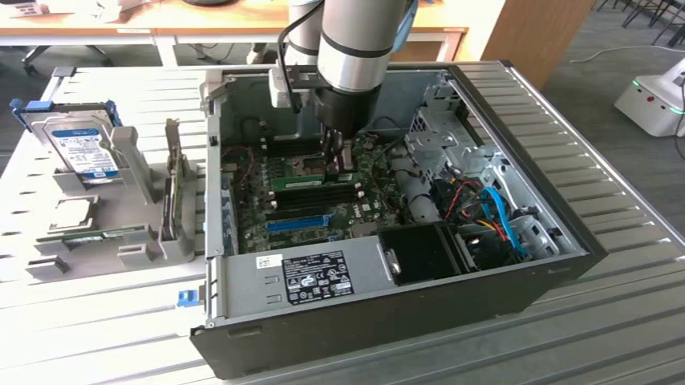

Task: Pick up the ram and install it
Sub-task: 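Insert the ram into the slot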

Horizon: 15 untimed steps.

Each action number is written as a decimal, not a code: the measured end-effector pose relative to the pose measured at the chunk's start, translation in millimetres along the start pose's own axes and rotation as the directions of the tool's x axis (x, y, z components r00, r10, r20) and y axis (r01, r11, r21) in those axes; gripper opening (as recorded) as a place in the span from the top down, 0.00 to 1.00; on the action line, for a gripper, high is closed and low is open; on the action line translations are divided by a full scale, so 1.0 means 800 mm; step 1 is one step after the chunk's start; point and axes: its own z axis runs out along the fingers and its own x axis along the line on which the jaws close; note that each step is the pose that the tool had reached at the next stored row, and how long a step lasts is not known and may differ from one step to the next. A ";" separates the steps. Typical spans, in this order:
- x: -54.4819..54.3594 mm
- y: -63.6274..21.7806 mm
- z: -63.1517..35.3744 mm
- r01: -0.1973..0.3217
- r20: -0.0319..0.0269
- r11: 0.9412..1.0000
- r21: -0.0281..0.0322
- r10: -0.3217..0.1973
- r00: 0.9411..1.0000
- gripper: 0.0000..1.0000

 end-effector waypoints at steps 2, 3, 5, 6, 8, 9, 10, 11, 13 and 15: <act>0.000 0.000 0.000 0.000 0.000 1.000 0.000 0.000 1.000 0.88; 0.000 0.000 0.000 0.000 0.000 1.000 0.000 0.000 1.000 0.88; -0.001 0.000 0.000 0.000 -0.002 1.000 0.000 0.000 1.000 0.88; -0.002 0.000 0.001 0.000 -0.004 1.000 0.000 0.000 1.000 0.88; -0.006 0.000 0.001 0.000 -0.005 1.000 0.000 0.000 1.000 0.88; -0.007 0.000 0.001 0.000 -0.005 1.000 0.000 0.000 1.000 0.88; -0.009 0.000 0.001 0.000 -0.006 1.000 0.000 0.000 1.000 0.88; -0.010 0.000 0.002 0.000 -0.006 1.000 0.000 0.000 1.000 0.88; -0.011 0.000 0.002 0.000 -0.006 1.000 0.000 0.000 1.000 0.88; -0.011 0.000 0.002 0.000 -0.006 1.000 0.000 0.000 1.000 0.88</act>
